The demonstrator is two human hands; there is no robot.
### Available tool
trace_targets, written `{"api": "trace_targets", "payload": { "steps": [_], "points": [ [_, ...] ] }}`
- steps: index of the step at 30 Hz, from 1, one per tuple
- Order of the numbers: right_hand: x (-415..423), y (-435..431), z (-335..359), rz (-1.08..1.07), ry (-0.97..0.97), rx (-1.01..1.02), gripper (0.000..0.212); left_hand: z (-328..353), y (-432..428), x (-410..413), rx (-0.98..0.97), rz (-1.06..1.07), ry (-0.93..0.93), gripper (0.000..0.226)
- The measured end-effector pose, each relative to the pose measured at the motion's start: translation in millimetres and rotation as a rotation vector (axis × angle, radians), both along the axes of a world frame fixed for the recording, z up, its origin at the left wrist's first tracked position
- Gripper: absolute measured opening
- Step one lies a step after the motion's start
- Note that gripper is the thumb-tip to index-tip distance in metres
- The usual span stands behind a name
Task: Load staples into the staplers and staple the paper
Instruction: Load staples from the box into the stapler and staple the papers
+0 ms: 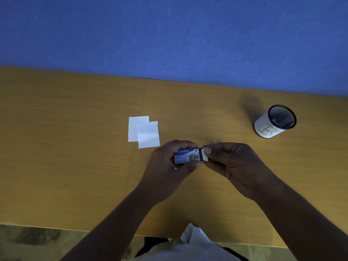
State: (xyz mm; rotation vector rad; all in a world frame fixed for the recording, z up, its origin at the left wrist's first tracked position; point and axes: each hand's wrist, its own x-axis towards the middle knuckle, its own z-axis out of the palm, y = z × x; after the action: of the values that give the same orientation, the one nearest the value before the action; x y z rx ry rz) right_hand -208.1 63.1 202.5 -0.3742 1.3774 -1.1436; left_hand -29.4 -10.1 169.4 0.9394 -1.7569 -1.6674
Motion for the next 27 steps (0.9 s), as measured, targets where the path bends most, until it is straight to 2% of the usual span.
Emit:
{"api": "trace_targets", "payload": {
  "steps": [7,11,15,17,20,23,27],
  "points": [
    [5,-3,1,-0.024,0.003,-0.026,0.027,1,0,-5,-0.039,-0.034,-0.034,0.031],
    [6,-4,-2,-0.040,-0.142,0.026,0.023,5,1,-8,-0.011,-0.082,-0.004,0.028],
    [5,-4,-5,-0.009,-0.395,0.096,0.055,7,-1,-7,-0.012,-0.160,0.000,0.030],
    [6,-3,-7,0.002,-0.488,0.107,0.061,9,-1,-5,-0.020,-0.191,-0.010,0.032],
    [8,0,-11,0.009,-0.515,0.109,0.069,12,-4,-2,0.010,-0.221,0.011,0.035],
    [9,1,-14,-0.009,-0.534,0.081,0.063,15,-7,-2,0.013,-0.221,0.023,0.035],
    [7,0,-18,-0.092,-0.556,0.059,0.032,14,-15,-8,-0.100,-0.126,-0.003,0.034]
  ]
}}
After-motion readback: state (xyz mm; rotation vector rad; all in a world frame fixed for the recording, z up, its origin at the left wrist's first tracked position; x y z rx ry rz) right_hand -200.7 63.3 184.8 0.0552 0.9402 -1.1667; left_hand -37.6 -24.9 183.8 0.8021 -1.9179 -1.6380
